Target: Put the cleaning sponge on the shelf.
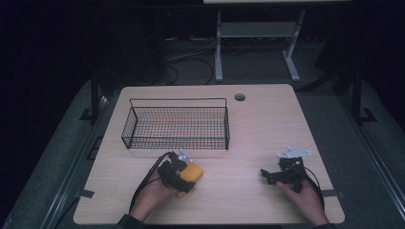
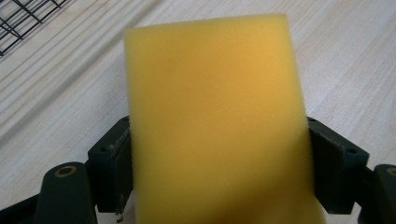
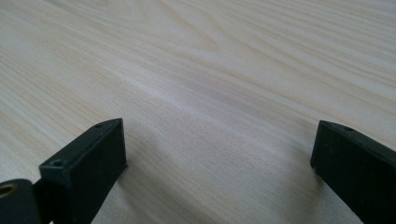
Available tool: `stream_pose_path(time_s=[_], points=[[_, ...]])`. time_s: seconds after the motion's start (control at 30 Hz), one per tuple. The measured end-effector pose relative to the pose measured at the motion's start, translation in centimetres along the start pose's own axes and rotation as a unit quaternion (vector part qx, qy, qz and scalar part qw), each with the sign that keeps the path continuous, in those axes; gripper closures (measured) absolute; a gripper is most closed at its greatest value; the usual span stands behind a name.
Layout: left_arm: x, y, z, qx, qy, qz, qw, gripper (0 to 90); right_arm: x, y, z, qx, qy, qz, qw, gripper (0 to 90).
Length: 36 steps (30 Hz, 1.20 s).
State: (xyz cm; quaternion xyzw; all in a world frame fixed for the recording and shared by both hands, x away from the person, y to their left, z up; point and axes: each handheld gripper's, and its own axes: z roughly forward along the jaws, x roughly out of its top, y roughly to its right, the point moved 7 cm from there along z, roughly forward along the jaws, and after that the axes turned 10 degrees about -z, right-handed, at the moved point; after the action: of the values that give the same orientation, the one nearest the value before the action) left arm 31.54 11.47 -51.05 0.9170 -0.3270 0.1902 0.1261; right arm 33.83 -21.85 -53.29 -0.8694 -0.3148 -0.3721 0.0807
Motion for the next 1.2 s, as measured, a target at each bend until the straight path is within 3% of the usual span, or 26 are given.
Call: stream_pose_path(time_s=[0.47,1.2], points=[[0.1,-0.9,-1.2,-0.004,0.013,-0.014,0.9998,21.5,0.0,0.0,0.0,0.000,0.000,0.000,1.0000,2.6],[1.2,-1.2,-3.7,-0.020,0.030,-0.015,0.9992,21.6,0.0,0.0,0.0,0.000,0.000,0.000,1.0000,2.6]])
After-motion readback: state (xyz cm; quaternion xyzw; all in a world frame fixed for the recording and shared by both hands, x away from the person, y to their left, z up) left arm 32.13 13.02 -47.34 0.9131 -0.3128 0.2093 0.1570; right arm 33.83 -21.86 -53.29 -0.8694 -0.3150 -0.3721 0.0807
